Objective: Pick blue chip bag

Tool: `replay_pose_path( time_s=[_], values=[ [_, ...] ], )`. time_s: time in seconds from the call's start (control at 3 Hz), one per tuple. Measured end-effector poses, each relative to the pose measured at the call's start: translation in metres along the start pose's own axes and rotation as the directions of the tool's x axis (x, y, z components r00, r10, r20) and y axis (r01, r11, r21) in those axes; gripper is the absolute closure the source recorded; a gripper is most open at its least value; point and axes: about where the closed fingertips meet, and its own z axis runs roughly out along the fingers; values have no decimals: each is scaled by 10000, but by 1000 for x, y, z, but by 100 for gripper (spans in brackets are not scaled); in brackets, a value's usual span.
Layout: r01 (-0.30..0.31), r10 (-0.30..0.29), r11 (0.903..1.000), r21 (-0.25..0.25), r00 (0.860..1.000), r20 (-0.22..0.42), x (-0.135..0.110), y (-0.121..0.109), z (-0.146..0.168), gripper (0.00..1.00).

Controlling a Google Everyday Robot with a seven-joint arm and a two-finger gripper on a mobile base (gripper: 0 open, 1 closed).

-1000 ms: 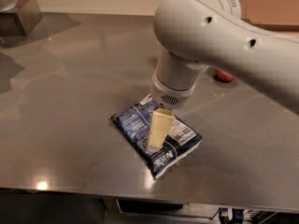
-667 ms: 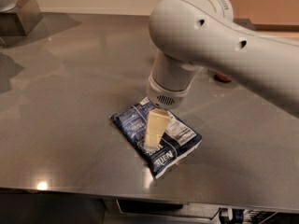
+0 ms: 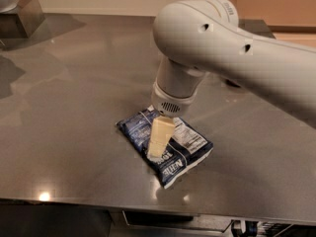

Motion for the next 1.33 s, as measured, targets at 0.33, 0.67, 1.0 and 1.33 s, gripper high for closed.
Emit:
replay_pose_path(
  time_s=[0.33, 0.67, 1.0, 1.33],
  values=[
    [-44, 40, 9991, -417, 10000, -84, 0, 1, 6, 16],
    [-61, 56, 9979, -649, 9999, -84, -1, 2, 3, 39],
    [43, -42, 9973, -731, 10000, 18, -4, 5, -11, 63],
    [205, -190, 9969, -766, 9996, 195, -6, 8, -32, 86]
  ],
)
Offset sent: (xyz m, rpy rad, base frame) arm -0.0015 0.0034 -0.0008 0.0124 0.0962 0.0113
